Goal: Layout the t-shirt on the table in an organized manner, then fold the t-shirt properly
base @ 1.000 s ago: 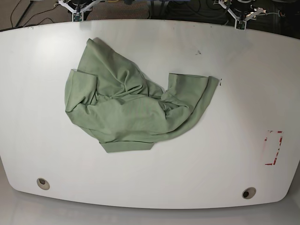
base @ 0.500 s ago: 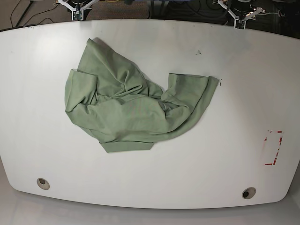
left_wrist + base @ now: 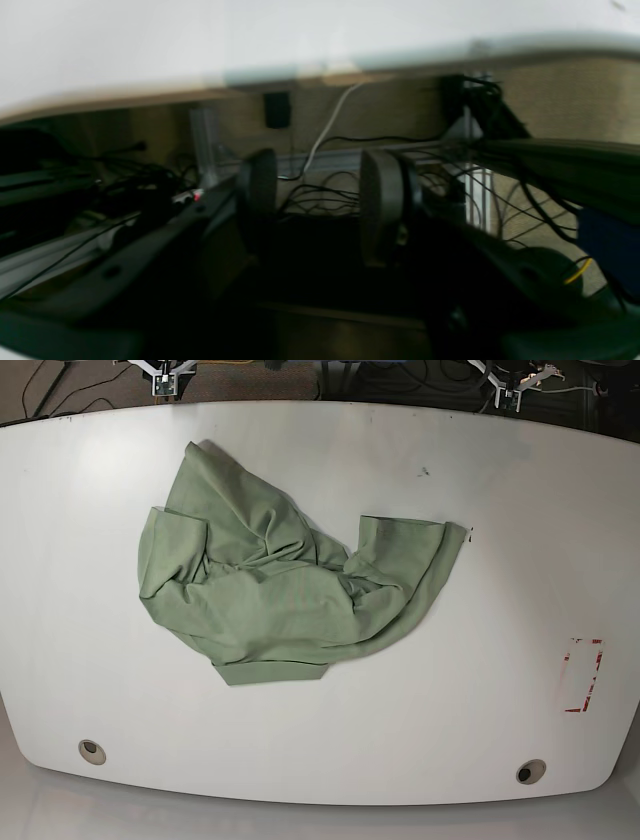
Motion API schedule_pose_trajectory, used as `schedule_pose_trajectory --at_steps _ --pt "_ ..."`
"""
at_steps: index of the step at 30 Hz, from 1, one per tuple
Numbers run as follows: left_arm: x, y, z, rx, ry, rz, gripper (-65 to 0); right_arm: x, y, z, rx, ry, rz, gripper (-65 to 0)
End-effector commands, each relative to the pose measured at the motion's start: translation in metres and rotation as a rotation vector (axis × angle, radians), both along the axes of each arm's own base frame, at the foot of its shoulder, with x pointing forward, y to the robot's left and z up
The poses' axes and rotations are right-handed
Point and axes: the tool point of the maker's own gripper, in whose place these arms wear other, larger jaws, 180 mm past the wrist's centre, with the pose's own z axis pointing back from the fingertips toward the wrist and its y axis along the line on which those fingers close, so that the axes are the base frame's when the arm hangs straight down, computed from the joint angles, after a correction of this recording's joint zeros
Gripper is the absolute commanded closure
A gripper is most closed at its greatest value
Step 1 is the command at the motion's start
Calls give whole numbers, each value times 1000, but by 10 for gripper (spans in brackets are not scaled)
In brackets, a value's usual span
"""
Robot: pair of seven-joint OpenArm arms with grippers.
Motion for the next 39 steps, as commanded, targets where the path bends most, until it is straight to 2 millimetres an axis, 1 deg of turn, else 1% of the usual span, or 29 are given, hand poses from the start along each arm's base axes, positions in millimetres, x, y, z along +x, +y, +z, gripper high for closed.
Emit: schedule_pose_trajectory --at_steps 1,6,12,17,19,22,24,26,30,33,35,39 --pt "-6 3 5 11 -4 -1 -246 -8 -2 6 -10 -2 2 -79" --pt "-15 2 5 9 15 0 -246 -27 0 5 -4 39 1 -79" --pt "-19 2 5 9 25 0 -246 -35 0 11 -9 51 8 -79" --pt "-28 2 5 6 41 -1 -246 -41 0 23 -18 53 19 -79" --pt "-24 0 10 -4 13 0 -246 -41 0 29 -22 50 25 -79" --pt "-25 -2 18 -26 -10 13 -246 -41 1 37 -27 42 31 -79" --pt "-20 -3 24 -32 -32 11 -246 -42 3 41 -26 37 26 -79" --pt "-16 -4 30 -37 -52 10 -246 -40 6 46 -23 26 20 -79" --pt "-4 -6 42 -34 -94 -1 -246 -26 7 60 -31 -19 31 -79" --pt "2 -7 49 -32 -115 -7 -246 -22 8 68 -36 -37 38 -79" --pt "3 -9 54 -34 -125 -10 -246 -15 8 75 -41 -59 44 -79" --pt "13 -12 64 -57 -168 2 -246 -4 8 84 -52 -94 53 -79"
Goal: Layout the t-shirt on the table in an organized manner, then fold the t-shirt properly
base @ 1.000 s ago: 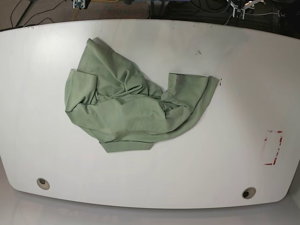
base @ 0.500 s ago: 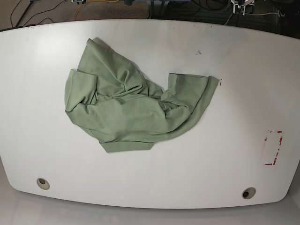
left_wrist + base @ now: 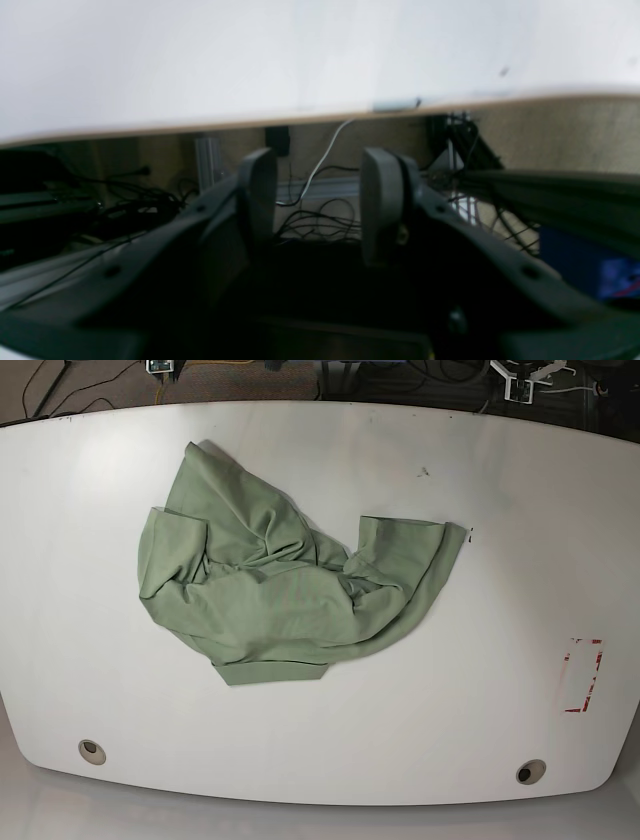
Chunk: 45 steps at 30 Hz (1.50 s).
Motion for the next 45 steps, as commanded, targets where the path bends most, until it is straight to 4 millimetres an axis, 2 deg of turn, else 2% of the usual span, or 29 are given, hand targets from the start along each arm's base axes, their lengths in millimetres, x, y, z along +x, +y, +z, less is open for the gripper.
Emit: schedule_pose_trajectory --at_steps 1,15,21,28,32,37,39,45 --pt "5 -2 12 -15 -42 6 -246 7 -2 13 -16 -41 11 -79" --pt "35 7 22 -26 -136 40 -249 74 -3 26 -21 -226 17 -86" --pt "56 7 27 -27 -192 44 -251 102 -1 34 -16 -302 15 -87" --pt "76 7 34 -29 -245 44 -360 125 0 41 -12 -363 14 -89" --pt "85 6 37 -32 -271 44 -399 139 7 45 4 -402 25 -144" --pt "100 7 43 -32 -314 42 -399 157 19 51 29 -447 51 -284" --pt "105 6 45 -34 -328 40 -399 164 23 54 36 -466 59 -306" --pt "121 6 53 -35 -375 39 -399 189 30 64 47 -514 84 -306"
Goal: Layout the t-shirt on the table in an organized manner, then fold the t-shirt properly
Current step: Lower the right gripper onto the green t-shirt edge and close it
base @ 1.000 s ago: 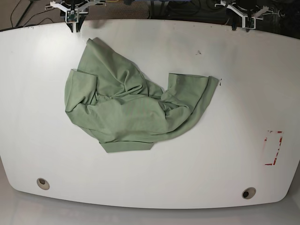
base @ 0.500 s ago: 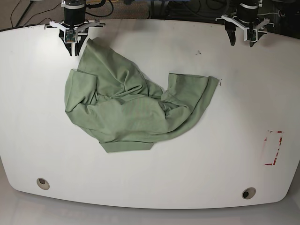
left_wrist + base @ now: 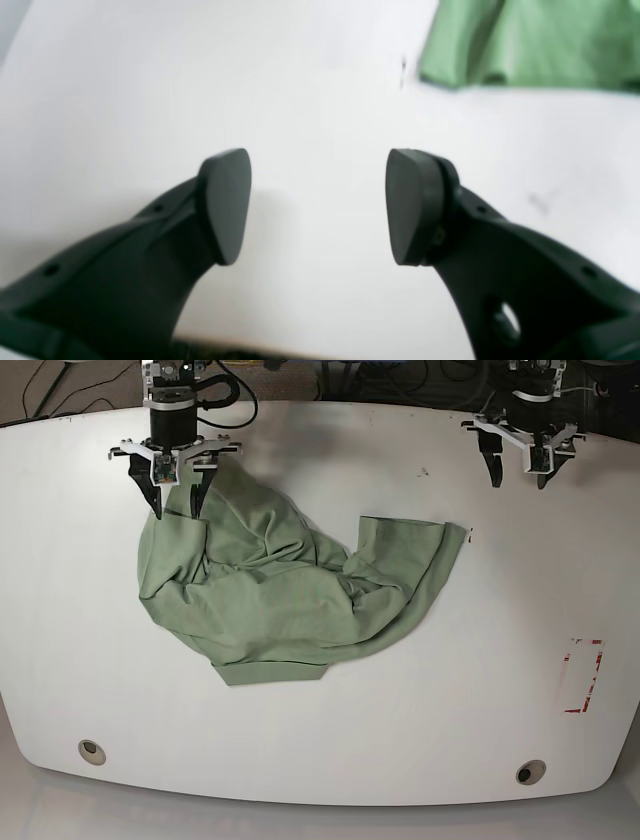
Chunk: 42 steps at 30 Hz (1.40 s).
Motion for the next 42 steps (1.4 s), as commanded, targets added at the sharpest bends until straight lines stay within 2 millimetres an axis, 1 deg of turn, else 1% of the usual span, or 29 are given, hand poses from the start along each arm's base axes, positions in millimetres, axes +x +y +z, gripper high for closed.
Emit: schedule_pose_trajectory --at_steps 1,5,7,9,10,15,17,18,19,23,29,30,33,35,40,42 --pt "11 0 13 6 -57 -7 -399 19 1 15 -10 -56 13 -306" --pt "20 0 18 6 -85 -7 -399 43 3 23 -4 -70 17 -306" --pt "23 -1 20 5 -94 -8 -399 57 4 29 0 -87 17 -306" --pt "25 -1 21 5 -100 -8 -399 75 2 41 -3 -120 12 -306" --pt "26 -2 21 4 -102 -9 -399 81 2 43 -4 -122 13 -308" --pt "31 -8 22 -5 -111 -25 -399 121 1 52 -14 -127 28 -311" --pt "31 -10 22 -8 -111 -31 -399 136 1 52 -13 -122 32 -311" --pt "32 -13 21 -12 -111 -38 -399 149 -2 52 -12 -122 30 -311" --pt "32 -14 21 -14 -110 -40 -399 153 -3 52 -13 -122 30 -311" --pt "31 -16 20 -20 -109 -41 -399 188 -6 42 5 -104 24 -312" --pt "31 -17 20 -22 -107 -41 -399 228 -6 20 28 -36 60 -312" --pt "31 -17 19 -23 -107 -42 -399 234 -5 14 32 -15 76 -312" --pt "31 -20 19 -27 -107 -48 -399 249 1 2 52 29 110 -312" --pt "31 -20 19 -26 -105 -51 -399 260 6 -3 67 52 137 -312" --pt "31 -20 19 -24 -105 -53 -399 276 5 -9 117 85 151 -312" --pt "31 -20 19 -24 -105 -53 -399 283 4 -9 136 92 154 -312"
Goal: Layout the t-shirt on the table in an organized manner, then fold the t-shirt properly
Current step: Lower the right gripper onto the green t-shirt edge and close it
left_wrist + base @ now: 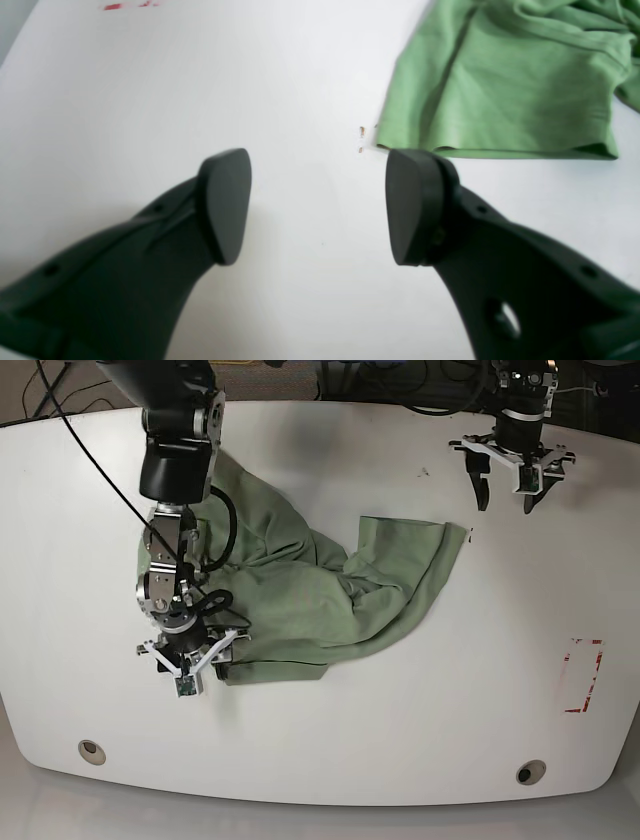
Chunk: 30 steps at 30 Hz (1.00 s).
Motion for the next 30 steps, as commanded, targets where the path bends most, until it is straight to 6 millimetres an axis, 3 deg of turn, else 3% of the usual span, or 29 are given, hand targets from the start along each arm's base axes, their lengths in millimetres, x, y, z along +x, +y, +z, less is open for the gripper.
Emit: schedule_pose_trajectory --at_steps 1,11,21,30 --pt "2 1 9 9 -35 -1 -399 23 -3 25 24 -65 -3 -312" --pt "2 1 7 7 -31 -1 -399 35 -9 12 117 1 25 -312" --pt "2 1 8 10 -32 -2 -399 28 -21 -8 197 64 34 -312" --pt "2 1 7 9 -30 -2 -399 13 -19 -24 209 98 60 -312"
